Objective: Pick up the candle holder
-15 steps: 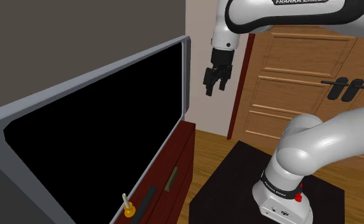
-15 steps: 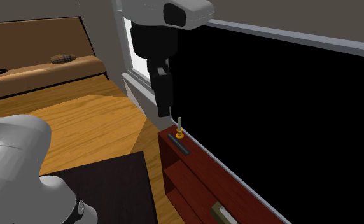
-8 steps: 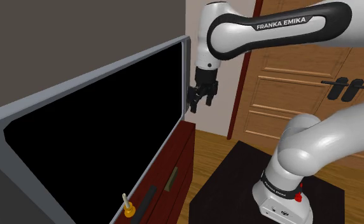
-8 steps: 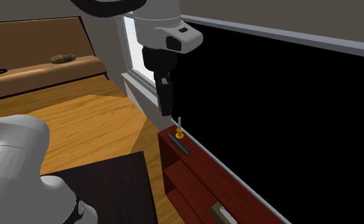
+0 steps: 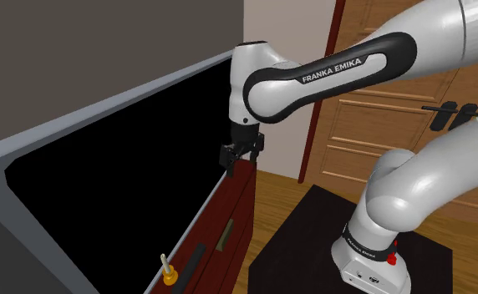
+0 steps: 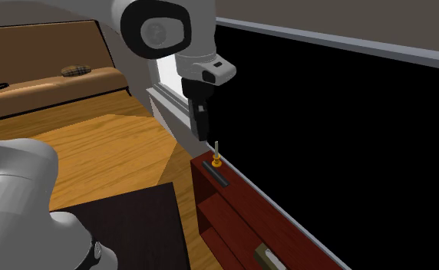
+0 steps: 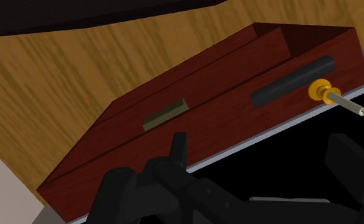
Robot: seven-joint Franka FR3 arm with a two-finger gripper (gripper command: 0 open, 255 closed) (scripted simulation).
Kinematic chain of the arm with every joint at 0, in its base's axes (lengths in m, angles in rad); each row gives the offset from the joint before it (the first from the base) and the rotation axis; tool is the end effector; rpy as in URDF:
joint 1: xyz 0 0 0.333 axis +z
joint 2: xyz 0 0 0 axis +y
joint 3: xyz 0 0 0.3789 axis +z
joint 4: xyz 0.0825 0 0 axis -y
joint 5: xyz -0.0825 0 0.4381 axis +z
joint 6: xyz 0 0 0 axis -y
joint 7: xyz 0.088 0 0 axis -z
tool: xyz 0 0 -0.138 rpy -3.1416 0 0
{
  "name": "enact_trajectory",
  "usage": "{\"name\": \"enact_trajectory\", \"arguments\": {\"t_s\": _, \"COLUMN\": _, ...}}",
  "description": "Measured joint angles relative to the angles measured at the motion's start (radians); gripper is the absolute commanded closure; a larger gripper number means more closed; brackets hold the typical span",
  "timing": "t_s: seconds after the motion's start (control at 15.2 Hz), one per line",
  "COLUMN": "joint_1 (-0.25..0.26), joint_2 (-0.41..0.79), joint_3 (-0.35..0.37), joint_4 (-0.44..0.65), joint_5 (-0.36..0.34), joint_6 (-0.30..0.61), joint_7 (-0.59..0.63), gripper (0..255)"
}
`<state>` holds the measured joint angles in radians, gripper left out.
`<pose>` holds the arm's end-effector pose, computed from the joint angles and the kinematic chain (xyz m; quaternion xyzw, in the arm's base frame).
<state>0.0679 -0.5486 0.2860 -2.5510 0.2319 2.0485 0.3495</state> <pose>0.3719 0.1586 0.4478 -0.9971 0.0684 -0.0069 0.0340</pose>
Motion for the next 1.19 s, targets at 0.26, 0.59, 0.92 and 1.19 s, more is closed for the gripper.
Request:
{"name": "enact_trajectory", "arguments": {"t_s": 0.26, "joint_1": 0.005, "joint_2": 0.12, "joint_3": 0.087, "joint_4": 0.018, "joint_5": 0.002, "joint_6": 0.112, "joint_7": 0.102, "gripper": 0}}
{"name": "enact_trajectory", "arguments": {"t_s": 0.59, "joint_1": -0.007, "joint_2": 0.306, "joint_3": 0.192, "joint_4": 0.071, "joint_5": -0.053, "joint_6": 0.251, "joint_7": 0.252, "gripper": 0}}
{"name": "enact_trajectory", "arguments": {"t_s": 0.92, "joint_1": -0.02, "joint_2": 0.528, "joint_3": 0.271, "joint_4": 0.163, "joint_5": -0.204, "joint_6": 0.362, "joint_7": 0.455, "gripper": 0}}
{"name": "enact_trajectory", "arguments": {"t_s": 1.19, "joint_1": 0.02, "joint_2": 0.713, "joint_3": 0.277, "joint_4": 0.268, "joint_5": -0.373, "joint_6": 0.407, "joint_7": 0.643, "gripper": 0}}
